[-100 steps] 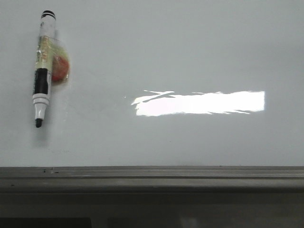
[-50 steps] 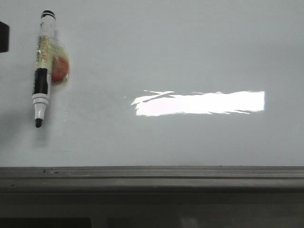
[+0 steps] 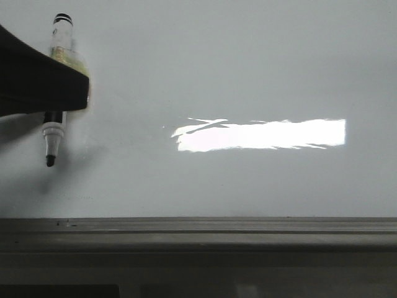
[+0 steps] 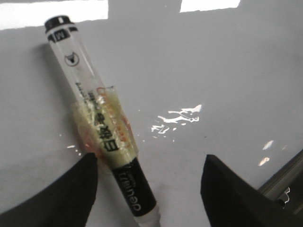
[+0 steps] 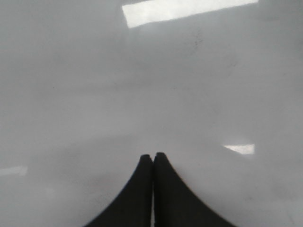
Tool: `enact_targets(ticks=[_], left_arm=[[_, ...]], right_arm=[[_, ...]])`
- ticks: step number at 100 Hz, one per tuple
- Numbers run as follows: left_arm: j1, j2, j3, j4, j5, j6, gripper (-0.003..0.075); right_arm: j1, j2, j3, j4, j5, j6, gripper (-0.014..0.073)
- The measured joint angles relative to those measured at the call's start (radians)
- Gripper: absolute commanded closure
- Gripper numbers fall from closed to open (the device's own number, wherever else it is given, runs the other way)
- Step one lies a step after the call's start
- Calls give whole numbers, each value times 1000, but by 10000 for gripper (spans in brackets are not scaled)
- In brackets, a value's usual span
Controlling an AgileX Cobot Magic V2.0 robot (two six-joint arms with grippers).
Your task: Write number 7 on whiteboard
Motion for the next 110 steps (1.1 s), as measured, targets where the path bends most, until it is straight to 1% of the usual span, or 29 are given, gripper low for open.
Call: enact_targets(ticks=[12, 26, 31, 35, 38, 39, 43, 47, 59, 72, 90, 95, 96, 100, 107, 110], left_arm=[[0, 36, 0, -48, -25, 0, 314], [0, 69, -6, -91, -50, 0, 406], [-1, 81, -7, -108, -56, 0, 461], [-2, 91, -9, -120, -62, 0, 524], [-2, 96, -10, -132, -64, 0, 585], [-2, 99, -10, -134, -66, 0, 585], [-2, 107, -12, -150, -68, 0, 676], [-2, 114, -13, -160, -68, 0, 740], [-6, 118, -18, -167, -64, 0, 738], [-6, 120, -19, -149, -50, 0, 738], [-31, 102, -19, -20, 10, -2, 738], [-42, 91, -14, 24, 31, -2, 738], [-44, 87, -14, 38, 37, -2, 738], [-54, 71, -13, 75, 45, -2, 738], [-77, 37, -10, 164, 49, -2, 738], [-86, 23, -10, 214, 49, -2, 738]], right_arm=[[0, 0, 0, 0, 0, 0, 660], [0, 0, 0, 0, 0, 0, 660], [0, 0, 0, 0, 0, 0, 660], [7, 0, 0, 0, 2, 0, 660], [13, 0, 0, 0, 4, 0, 660], [18, 0, 0, 0, 6, 0, 660], [31, 0, 0, 0, 14, 0, 660], [46, 0, 0, 0, 19, 0, 660], [110, 2, 0, 0, 28, 0, 660], [210, 34, -10, 0, 48, 0, 660], [401, 119, -76, 0, 83, 0, 651], [463, 146, -106, 0, 83, -2, 624], [463, 150, -116, 0, 83, -2, 612], [518, 179, -140, 1, 83, -2, 579], [592, 226, -195, 19, 83, -2, 482], [620, 246, -223, 31, 78, -2, 424]])
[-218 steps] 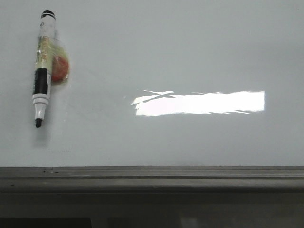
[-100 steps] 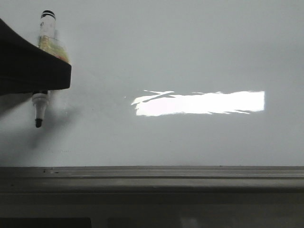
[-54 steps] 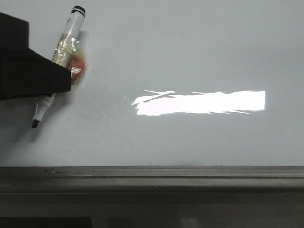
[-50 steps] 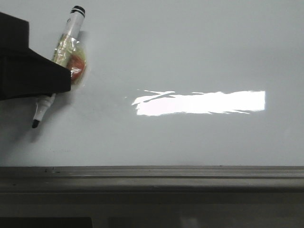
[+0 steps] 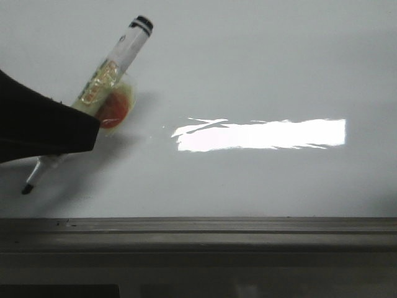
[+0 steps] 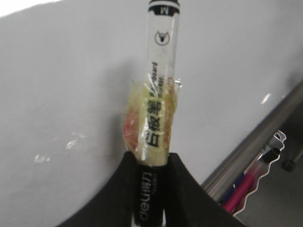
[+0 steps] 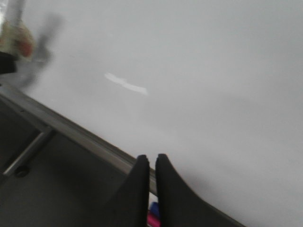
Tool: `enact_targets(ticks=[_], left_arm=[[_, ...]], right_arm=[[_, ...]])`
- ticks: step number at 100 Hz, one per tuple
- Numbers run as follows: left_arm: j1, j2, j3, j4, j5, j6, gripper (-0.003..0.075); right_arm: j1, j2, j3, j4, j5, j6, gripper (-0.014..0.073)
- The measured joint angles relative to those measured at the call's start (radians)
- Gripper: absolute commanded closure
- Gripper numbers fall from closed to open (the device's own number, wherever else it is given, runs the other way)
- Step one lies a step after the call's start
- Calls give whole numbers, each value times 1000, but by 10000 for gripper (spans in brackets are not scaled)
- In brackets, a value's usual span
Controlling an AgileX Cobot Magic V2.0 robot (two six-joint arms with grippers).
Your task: Write number 7 on whiteboard
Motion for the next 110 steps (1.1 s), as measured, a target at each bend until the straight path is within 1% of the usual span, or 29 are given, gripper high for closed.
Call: enact_targets(ticks=[9, 16, 26, 33, 55, 73, 80, 87, 97, 107, 110], left_arm=[[-27, -35, 0, 120, -7, 0, 738], [-49, -49, 0, 201, -29, 0, 738], [-78, -55, 0, 298, -66, 0, 738], [-91, -56, 0, 334, -81, 0, 738], [-91, -56, 0, 355, -89, 0, 738], [-93, -56, 6, 356, -93, 0, 738], [-95, -56, 9, 357, -93, 0, 738], [-95, -56, 11, 357, -94, 0, 738], [-95, -56, 11, 357, -94, 0, 738], [-95, -56, 11, 359, -92, 0, 738], [-95, -56, 13, 364, -87, 2, 738]], right_arm=[[78, 70, -67, 33, -24, -1, 284], [125, 128, -115, 43, -45, -1, 230], [181, 208, -178, 46, -67, -2, 230], [219, 258, -213, 47, -78, -2, 230], [316, 391, -293, 48, -123, -3, 230], [344, 459, -336, 51, -191, -3, 237], [344, 479, -350, 52, -204, -3, 271], [344, 499, -359, 52, -206, -3, 338], [344, 519, -361, 52, -210, -3, 478], [344, 534, -363, 53, -210, -3, 651], [344, 537, -366, 58, -212, -3, 666]])
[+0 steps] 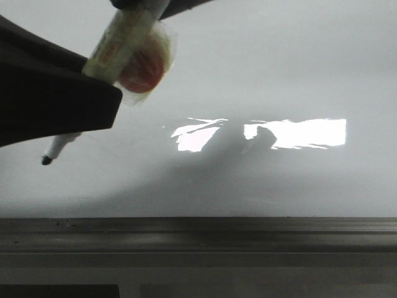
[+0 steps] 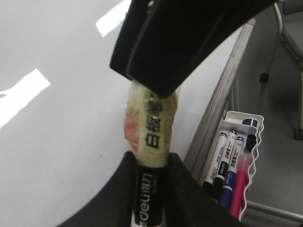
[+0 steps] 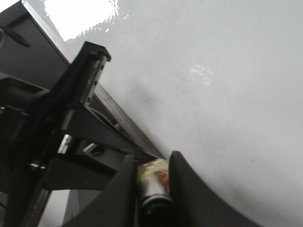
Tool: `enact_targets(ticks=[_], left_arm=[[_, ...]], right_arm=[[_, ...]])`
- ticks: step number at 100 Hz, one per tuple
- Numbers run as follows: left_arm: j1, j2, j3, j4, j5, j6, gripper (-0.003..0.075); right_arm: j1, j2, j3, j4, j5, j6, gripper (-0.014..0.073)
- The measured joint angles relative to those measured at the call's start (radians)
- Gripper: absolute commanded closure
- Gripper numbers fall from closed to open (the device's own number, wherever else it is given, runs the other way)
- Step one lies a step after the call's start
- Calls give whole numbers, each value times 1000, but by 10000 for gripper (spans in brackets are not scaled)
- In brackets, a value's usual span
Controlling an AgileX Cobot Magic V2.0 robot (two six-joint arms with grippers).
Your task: Write number 7 on whiteboard
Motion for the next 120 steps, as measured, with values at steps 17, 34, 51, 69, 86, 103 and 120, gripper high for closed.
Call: enact_targets(ticks=[17, 34, 51, 69, 86, 103, 120], left_arm=[[0, 0, 0, 1, 7, 2, 738], [0, 0, 0, 1, 8, 2, 631], [0, 0, -2, -14, 6, 2, 355], [48, -51, -12, -23, 8, 2, 353], [175, -144, -12, -104, 17, 2, 353], [316, -198, -12, -176, 38, 0, 353], [347, -200, -12, -182, 45, 0, 353]], right_arm=[[0, 6, -2, 4, 0, 0, 666], [0, 9, -2, 4, -3, 0, 666], [0, 11, -2, 4, -3, 0, 666], [-18, 11, -2, 2, 22, 12, 666], [-59, 11, -2, 2, 26, 26, 666], [-115, 16, -50, 2, 32, 28, 666], [-191, 61, -142, 2, 34, 30, 666]])
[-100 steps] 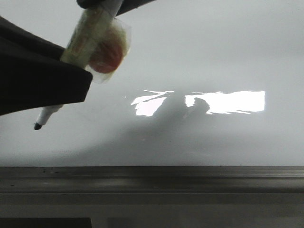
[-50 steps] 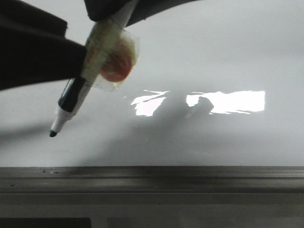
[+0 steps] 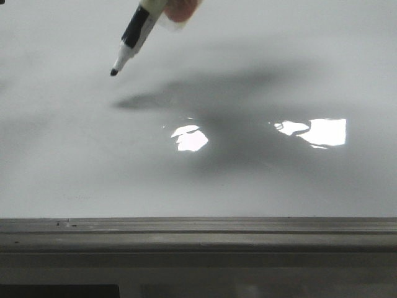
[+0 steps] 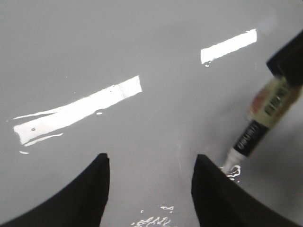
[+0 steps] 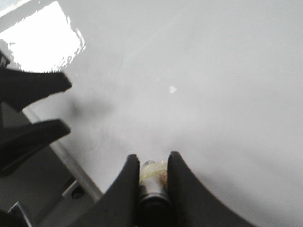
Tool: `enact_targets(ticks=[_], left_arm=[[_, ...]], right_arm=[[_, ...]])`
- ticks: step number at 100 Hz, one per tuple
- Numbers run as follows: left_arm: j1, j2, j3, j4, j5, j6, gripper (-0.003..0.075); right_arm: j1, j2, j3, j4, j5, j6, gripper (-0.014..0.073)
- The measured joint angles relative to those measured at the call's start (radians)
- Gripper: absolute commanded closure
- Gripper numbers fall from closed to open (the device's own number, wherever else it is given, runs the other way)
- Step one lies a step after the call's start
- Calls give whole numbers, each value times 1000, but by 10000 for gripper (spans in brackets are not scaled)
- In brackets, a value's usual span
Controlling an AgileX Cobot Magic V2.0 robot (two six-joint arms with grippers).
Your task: Write number 7 on whiteboard
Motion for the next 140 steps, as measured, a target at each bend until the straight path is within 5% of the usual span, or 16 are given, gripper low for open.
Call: enact_targets(ticks=[42, 83, 111, 140], left_arm=[[0, 0, 0, -2, 0, 0, 353], [0, 0, 0, -2, 0, 0, 353], [-13, 2, 0, 64, 17, 0, 353], [-183, 123, 0, 106, 17, 0, 353]], right_arm=[[-62, 114, -86, -9, 0, 9, 666], [-160, 17, -87, -53, 136, 19, 657], [-41, 17, 44, -9, 143, 37, 657], [67, 25, -10, -49, 133, 37, 657]])
